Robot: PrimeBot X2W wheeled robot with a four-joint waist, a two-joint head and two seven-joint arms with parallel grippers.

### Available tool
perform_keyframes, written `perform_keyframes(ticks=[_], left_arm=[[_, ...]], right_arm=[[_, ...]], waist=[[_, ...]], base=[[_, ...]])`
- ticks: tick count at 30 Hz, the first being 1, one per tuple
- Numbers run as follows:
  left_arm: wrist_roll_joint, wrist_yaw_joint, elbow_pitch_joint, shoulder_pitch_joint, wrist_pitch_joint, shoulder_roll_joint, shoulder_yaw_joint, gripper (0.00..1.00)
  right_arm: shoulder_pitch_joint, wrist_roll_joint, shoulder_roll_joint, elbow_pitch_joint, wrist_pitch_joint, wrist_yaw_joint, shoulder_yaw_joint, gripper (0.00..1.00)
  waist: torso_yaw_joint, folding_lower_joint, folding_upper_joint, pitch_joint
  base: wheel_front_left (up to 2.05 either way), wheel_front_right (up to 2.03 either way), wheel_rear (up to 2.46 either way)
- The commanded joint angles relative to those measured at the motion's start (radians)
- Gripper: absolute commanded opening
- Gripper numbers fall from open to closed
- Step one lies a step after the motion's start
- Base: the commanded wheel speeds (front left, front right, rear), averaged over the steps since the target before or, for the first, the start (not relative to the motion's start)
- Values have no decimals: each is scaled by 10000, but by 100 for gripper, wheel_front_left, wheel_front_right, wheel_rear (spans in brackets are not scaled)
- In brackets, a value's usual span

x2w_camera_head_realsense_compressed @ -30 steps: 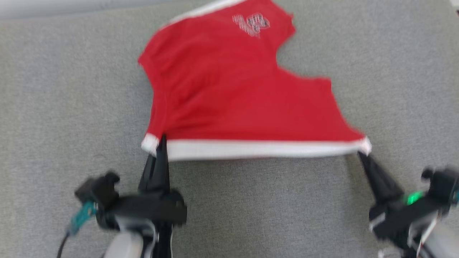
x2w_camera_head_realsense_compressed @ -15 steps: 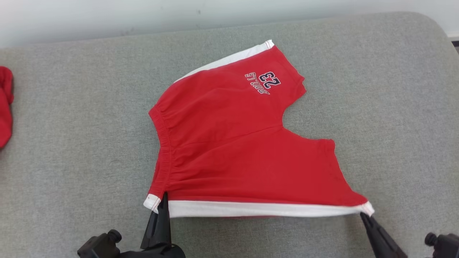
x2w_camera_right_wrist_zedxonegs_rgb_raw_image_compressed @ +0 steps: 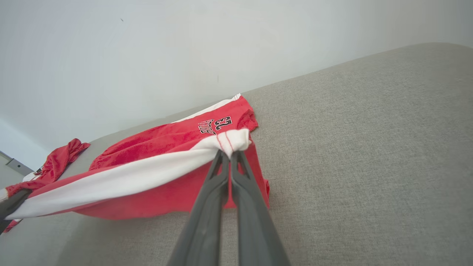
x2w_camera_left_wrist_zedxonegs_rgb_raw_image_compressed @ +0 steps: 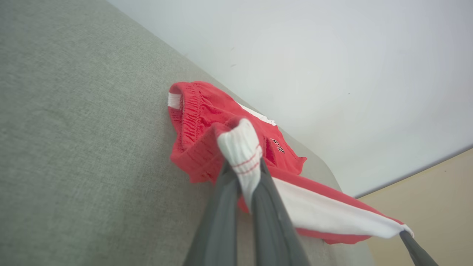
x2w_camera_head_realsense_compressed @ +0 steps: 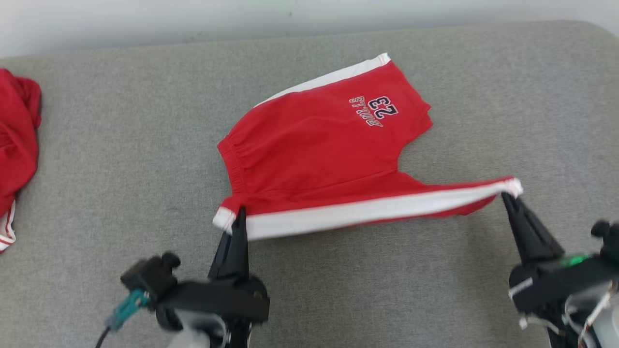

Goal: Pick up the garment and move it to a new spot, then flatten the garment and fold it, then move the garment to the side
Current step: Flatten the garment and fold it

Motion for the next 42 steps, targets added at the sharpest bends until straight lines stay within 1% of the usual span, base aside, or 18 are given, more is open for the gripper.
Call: perform_keyframes(ticks=[1,6,7,13,14,19,24,28,33,34,35,36,37,38,39,40,41,42], left_arm=[[-148,27,295,-494,-28,70,-39,0],[-361,109,1244,-1819,-26,70,-144,0],[-527,133,1544,-2321,-28,69,-75,0],[-859,228,2498,-3748,-26,68,-132,0],[-859,228,2498,-3748,-26,68,-132,0],[-1204,279,3298,-4781,-25,66,-370,0],[-1489,298,3735,-5417,-26,66,-448,0],[-1593,255,3971,-5798,-25,64,-706,0],[-1745,291,4179,-6254,-26,72,-950,0],[-1718,290,4218,-6332,-26,72,-1015,7],[-1682,281,4241,-6402,-25,69,-1070,18],[-1641,254,4267,-6477,-26,69,-1143,20],[-1583,235,4293,-6551,-25,69,-1216,30],[-1494,239,4287,-6614,-26,71,-1252,47],[-1420,189,4278,-6633,-26,72,-1319,100],[-1356,150,4250,-6616,-25,71,-1358,100],[-1278,152,4223,-6593,-25,69,-1401,100],[-1216,129,4188,-6546,-25,66,-1435,100]], right_arm=[[-435,32,-68,255,59,-30,-62,0],[-1943,-52,-173,1175,83,-30,323,0],[-2612,-104,-185,1623,76,-28,568,0],[-4707,-178,-251,3211,-148,-28,1235,0],[-4707,-178,-251,3211,-148,-28,1235,0],[-6421,-211,-310,4767,-379,-28,1830,0],[-7907,-192,-313,6328,-669,-30,2403,0],[-8839,-265,-292,7430,-942,-28,2922,0],[-9876,-100,-191,8719,-1256,-30,3242,0],[-10037,-84,-159,8948,-1319,-30,3338,0],[-10179,-83,-137,9184,-1377,-30,3409,0],[-10317,-60,-136,9448,-1430,-30,3456,0],[-10461,-24,-106,9671,-1478,-30,3512,0],[-10583,20,-64,9836,-1555,-30,3572,0],[-10677,35,-30,10002,-1626,-30,3649,0],[-10738,5,-34,10142,-1722,-30,3744,37],[-10762,35,-36,10288,-1783,-30,3828,71],[-10759,95,-12,10429,-1853,-28,3908,100]], waist=[[151,0,0,183],[232,0,0,549],[225,0,0,722],[347,0,0,1225],[347,0,0,1225],[593,0,0,1583],[854,0,0,1862],[1043,0,0,2039],[1184,0,0,2272],[1201,0,0,2300],[1216,0,0,2322],[1239,0,0,2341],[1261,0,0,2354],[1284,0,0,2360],[1302,0,0,2355],[1325,0,0,2339],[1360,0,0,2310],[1384,0,0,2270]], base=[[0,0,0],[0,0,0],[0,0,0],[0,0,0],[0,0,0],[0,0,0],[0,0,0],[0,0,0],[0,0,0],[0,0,0],[0,0,0],[0,0,0],[0,0,0],[0,0,0],[0,0,0],[0,0,0],[0,0,0],[0,0,0]])
